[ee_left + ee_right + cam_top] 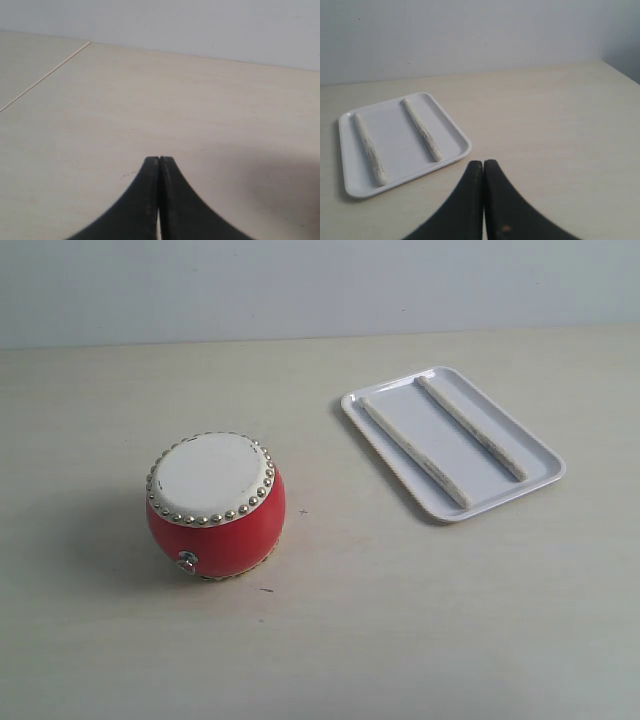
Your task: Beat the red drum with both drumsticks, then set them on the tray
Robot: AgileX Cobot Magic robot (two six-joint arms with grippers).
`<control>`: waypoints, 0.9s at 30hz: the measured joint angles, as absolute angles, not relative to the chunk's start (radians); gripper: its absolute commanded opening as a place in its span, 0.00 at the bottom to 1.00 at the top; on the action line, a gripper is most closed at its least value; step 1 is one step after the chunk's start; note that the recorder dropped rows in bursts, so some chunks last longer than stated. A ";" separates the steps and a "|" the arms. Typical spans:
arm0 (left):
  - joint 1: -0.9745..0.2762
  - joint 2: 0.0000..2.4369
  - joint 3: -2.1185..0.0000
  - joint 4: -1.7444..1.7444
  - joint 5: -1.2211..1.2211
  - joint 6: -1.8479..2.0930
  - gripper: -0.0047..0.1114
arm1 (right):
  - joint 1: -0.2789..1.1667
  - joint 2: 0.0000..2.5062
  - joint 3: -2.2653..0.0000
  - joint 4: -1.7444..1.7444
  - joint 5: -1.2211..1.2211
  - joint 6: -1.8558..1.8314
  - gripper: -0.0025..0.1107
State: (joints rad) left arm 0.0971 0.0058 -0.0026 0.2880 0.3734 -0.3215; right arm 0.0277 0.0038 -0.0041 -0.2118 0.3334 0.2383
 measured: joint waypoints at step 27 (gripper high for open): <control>0.097 0.006 -0.003 0.288 0.373 -0.322 0.04 | 0.028 0.004 -0.004 -0.198 0.333 0.238 0.02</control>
